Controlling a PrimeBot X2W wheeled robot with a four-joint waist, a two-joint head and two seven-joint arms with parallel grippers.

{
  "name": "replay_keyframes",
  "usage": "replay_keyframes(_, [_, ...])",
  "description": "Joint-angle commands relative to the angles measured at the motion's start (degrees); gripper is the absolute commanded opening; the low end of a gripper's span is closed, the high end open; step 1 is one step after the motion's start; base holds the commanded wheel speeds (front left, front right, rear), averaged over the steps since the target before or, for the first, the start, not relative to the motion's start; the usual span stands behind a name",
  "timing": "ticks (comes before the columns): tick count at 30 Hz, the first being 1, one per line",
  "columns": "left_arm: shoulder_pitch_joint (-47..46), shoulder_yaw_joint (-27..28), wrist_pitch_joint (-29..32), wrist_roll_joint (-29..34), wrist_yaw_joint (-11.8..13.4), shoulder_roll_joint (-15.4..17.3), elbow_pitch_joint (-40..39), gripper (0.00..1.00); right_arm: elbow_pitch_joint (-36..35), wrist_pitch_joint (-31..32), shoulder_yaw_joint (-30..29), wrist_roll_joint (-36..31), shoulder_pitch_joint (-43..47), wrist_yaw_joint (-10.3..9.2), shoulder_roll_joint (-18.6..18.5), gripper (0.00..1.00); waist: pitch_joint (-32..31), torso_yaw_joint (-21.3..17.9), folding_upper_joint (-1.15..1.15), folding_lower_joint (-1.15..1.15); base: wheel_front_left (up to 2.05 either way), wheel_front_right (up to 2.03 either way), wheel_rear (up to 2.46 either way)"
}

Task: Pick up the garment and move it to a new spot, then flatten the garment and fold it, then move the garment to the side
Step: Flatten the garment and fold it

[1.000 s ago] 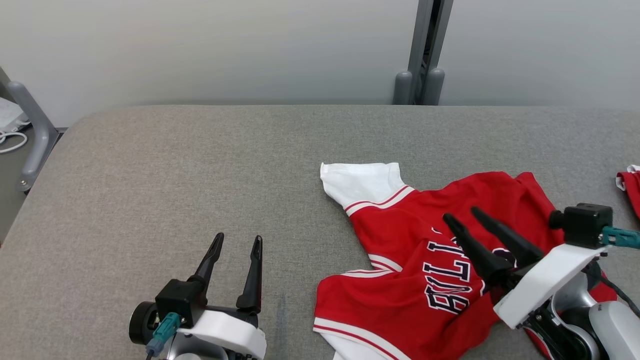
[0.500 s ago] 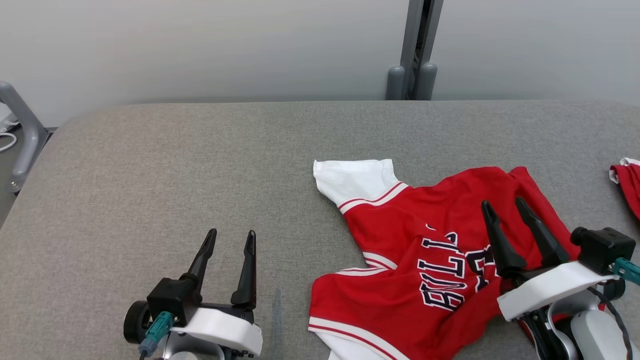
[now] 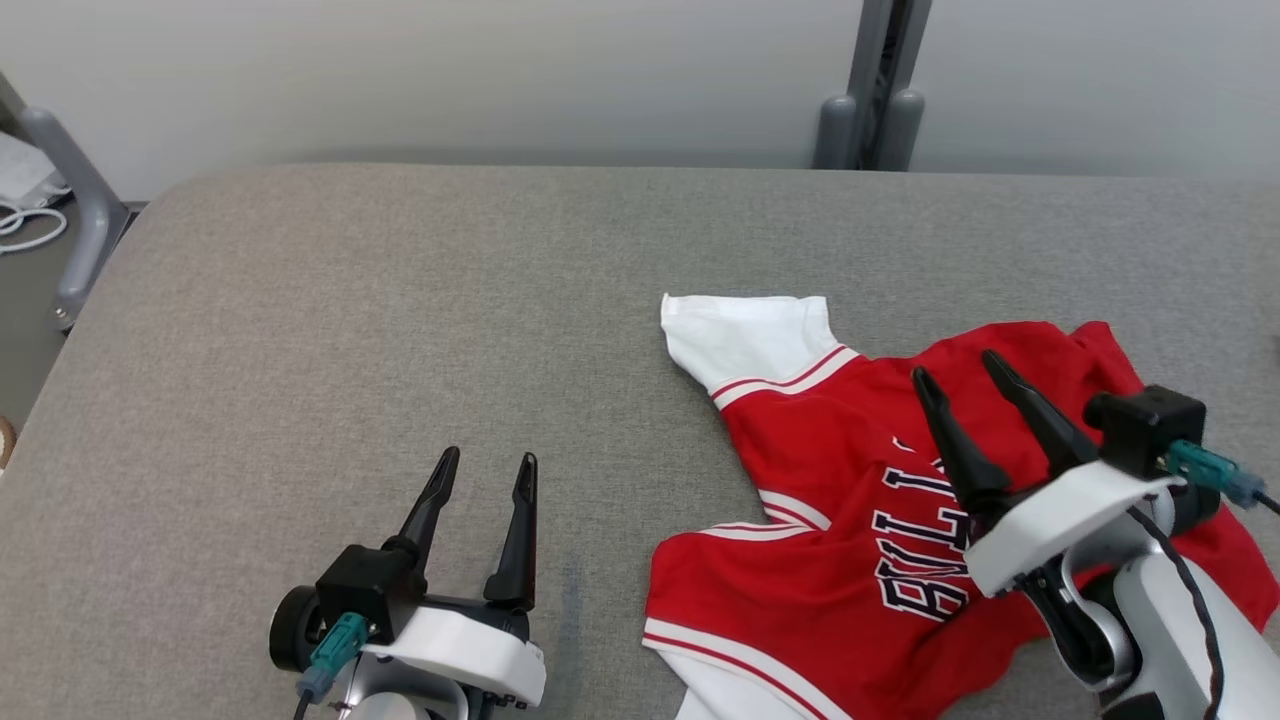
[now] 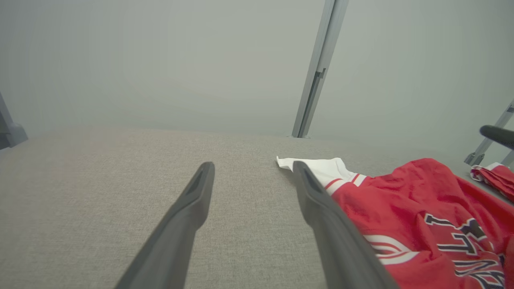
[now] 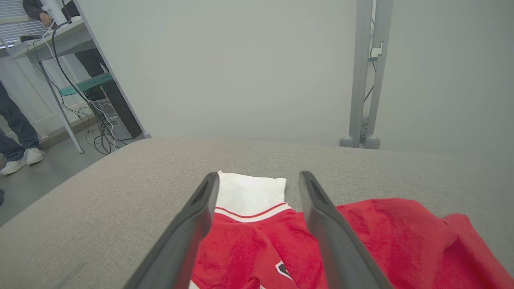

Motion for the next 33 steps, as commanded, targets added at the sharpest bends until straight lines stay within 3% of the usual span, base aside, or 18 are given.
replay_keyframes(1, [-1.1,-0.2,-0.2,-0.6,0.3,0.2,-0.1,1.00,0.4,1.3,1.1,-0.2,-2.0,0.00,-0.8,1.00,1.5,1.6,0.00,0.00,0.00,0.00,0.00])
replay_keyframes(8, [-3.0,-2.9,-0.2,-2.3,1.0,0.2,-0.2,1.00,5.2,11.2,9.2,3.4,-11.9,0.00,-3.7,1.00,5.5,6.7,0.00,0.00,0.00,0.00,0.00])
replay_keyframes(15, [-4.4,-5.2,-0.2,-4.1,1.8,0.2,-0.7,1.00,14.3,16.1,10.2,7.7,-19.9,-0.01,-5.5,1.00,8.3,10.9,0.00,0.00,0.00,0.00,0.00])
replay_keyframes(26, [-6.3,-9.5,-0.2,-7.2,3.4,0.2,-2.0,1.00,33.8,19.5,11.6,2.7,-31.0,-0.01,-8.8,1.00,12.7,17.1,0.00,0.00,0.00,0.00,0.00])
replay_keyframes(31, [-6.6,-10.4,-0.2,-8.0,3.8,0.2,-2.2,1.00,36.7,21.2,14.7,3.3,-32.4,0.00,-8.8,1.00,13.5,17.9,0.00,0.00,0.00,0.00,0.00])
replay_keyframes(32, [-6.6,-10.5,-0.2,-8.0,3.8,0.2,-2.3,1.00,36.6,22.0,15.7,4.0,-32.3,0.00,-8.8,0.83,13.6,18.0,0.00,0.00,0.00,0.00,0.00])
replay_keyframes(33, [-6.7,-10.6,-0.2,-8.0,3.9,0.2,-2.3,1.00,36.2,22.2,16.9,4.4,-32.3,0.01,-8.9,0.01,13.7,18.1,0.00,0.00,0.00,0.00,0.00])
